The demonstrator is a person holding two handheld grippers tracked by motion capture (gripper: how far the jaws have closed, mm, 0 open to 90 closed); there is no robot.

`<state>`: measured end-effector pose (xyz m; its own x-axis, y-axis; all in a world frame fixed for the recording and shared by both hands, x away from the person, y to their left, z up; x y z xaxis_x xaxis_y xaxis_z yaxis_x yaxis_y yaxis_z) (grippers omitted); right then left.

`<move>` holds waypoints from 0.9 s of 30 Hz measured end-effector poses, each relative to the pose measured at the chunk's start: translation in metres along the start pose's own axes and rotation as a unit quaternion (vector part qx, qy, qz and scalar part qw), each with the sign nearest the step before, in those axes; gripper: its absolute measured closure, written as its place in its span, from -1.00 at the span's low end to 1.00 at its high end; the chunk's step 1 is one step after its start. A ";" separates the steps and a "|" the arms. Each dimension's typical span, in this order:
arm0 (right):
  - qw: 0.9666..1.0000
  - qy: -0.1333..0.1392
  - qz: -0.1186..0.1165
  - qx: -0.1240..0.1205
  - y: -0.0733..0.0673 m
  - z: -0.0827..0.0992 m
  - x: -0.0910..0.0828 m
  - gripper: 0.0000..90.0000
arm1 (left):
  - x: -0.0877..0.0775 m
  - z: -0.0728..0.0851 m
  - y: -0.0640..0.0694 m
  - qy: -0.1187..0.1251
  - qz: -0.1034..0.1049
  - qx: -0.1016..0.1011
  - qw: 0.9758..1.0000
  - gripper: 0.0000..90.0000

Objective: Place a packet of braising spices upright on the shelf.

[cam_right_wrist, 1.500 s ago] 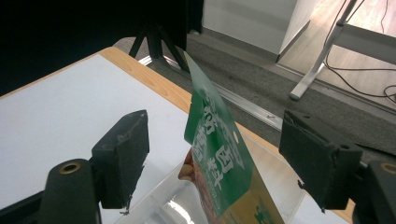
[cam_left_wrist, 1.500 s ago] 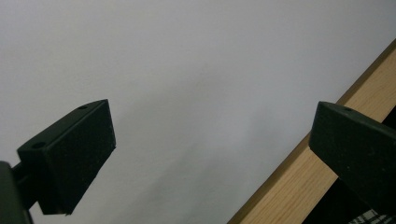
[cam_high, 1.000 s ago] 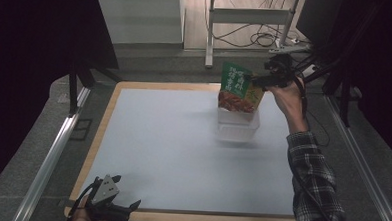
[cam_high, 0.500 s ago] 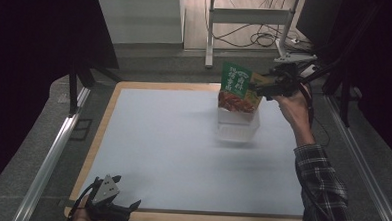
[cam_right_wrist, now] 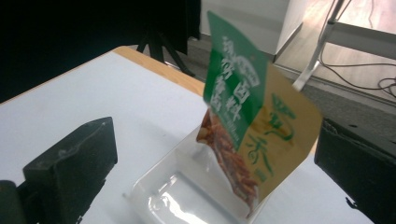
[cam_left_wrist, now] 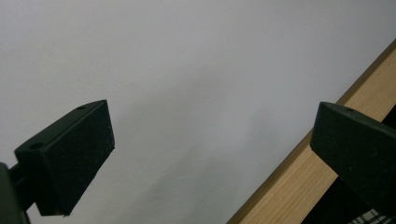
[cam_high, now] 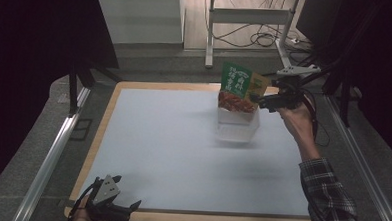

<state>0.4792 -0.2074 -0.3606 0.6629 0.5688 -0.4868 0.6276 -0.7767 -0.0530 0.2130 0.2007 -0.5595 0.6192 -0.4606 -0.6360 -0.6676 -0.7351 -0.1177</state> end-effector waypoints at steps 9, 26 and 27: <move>1.000 0.001 -0.010 -0.003 -0.008 0.020 -0.003 -1.00 | 0.000 0.000 0.000 -0.001 0.000 0.001 1.000 -1.00; 0.999 -0.011 -0.036 -0.016 -0.026 0.054 -0.011 -1.00 | 0.001 0.000 0.001 -0.002 -0.001 0.002 1.000 -1.00; 0.999 -0.011 -0.035 -0.017 -0.027 0.055 -0.011 -1.00 | 0.001 0.000 0.001 -0.002 -0.001 0.003 1.000 -1.00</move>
<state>0.4323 -0.2082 -0.4018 0.6074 0.6158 -0.5019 0.6863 -0.7249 -0.0588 0.2129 0.2000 -0.5600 0.6184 -0.4569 -0.6394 -0.6686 -0.7334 -0.1226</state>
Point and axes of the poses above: each handheld gripper's, and its own axes: x roughly forward along the jaws, z roughly out of its underside, y roughly to its right, the point moved 6 cm from there along x, roughly forward along the jaws, and after that the axes turned 5 degrees about x, right-handed, at the moved point
